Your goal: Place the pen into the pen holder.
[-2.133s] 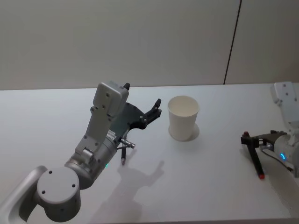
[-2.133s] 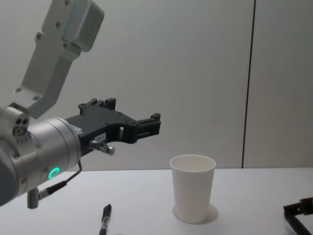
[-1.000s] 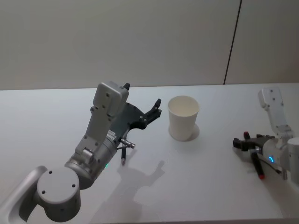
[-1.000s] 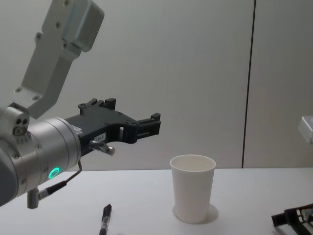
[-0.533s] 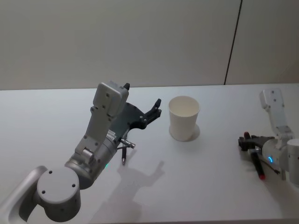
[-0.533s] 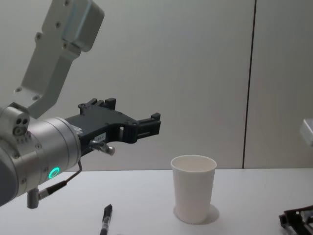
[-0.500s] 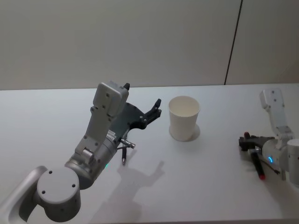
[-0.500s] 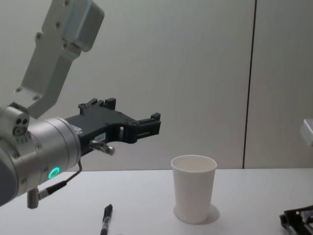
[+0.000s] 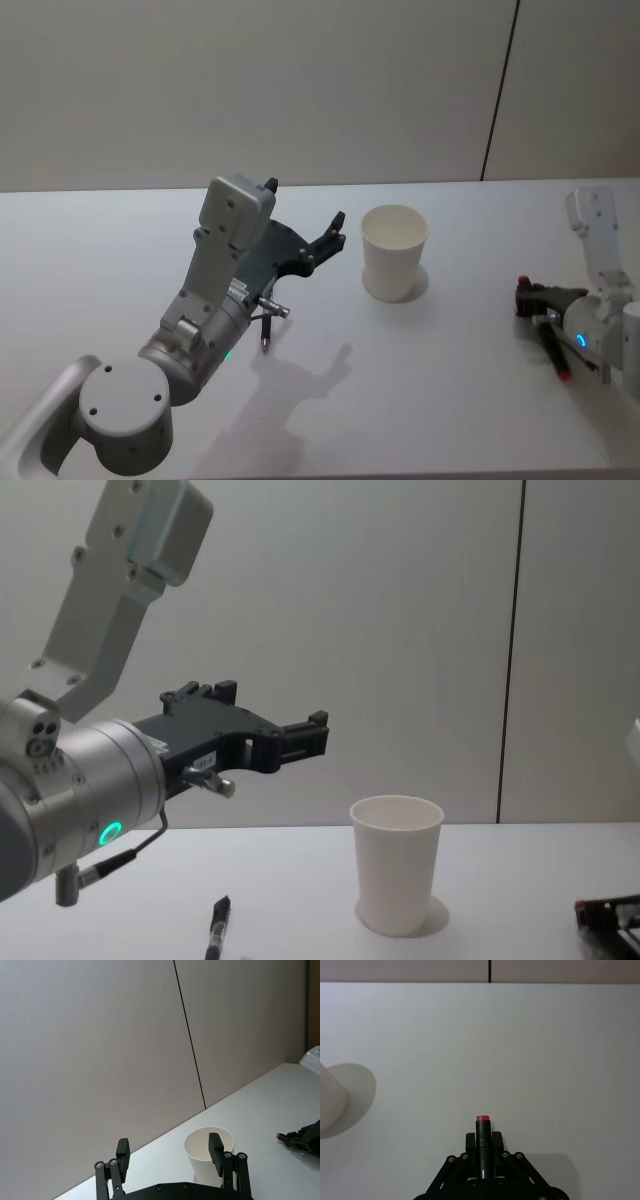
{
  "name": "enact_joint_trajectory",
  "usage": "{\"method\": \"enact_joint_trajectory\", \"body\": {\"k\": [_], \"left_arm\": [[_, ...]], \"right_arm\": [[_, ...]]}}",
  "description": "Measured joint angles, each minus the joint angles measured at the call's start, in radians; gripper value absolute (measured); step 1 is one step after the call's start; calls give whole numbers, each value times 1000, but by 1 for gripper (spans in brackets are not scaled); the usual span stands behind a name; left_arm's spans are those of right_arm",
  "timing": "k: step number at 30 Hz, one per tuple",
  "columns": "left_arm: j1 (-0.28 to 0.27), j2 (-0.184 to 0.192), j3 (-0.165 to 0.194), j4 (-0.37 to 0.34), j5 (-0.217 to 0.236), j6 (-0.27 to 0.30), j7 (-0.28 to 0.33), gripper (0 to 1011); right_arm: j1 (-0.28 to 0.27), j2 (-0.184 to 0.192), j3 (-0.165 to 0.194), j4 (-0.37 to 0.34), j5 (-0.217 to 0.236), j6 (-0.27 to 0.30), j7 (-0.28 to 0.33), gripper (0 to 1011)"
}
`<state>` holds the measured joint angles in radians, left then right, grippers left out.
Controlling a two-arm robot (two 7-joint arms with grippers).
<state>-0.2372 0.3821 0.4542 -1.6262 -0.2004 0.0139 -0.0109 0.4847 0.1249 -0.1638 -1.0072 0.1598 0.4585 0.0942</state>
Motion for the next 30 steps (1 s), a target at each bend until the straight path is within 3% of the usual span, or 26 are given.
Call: {"method": "enact_joint_trajectory", "body": {"k": [13,30], "left_arm": [[0,0,0,0,0,0,0,999],[0,0,0,0,0,0,0,1000]], "right_arm": [[-30,8,8,-64,9,-112,19,178],[-69,10,-3,-149,-23,-332,41,178]]}}
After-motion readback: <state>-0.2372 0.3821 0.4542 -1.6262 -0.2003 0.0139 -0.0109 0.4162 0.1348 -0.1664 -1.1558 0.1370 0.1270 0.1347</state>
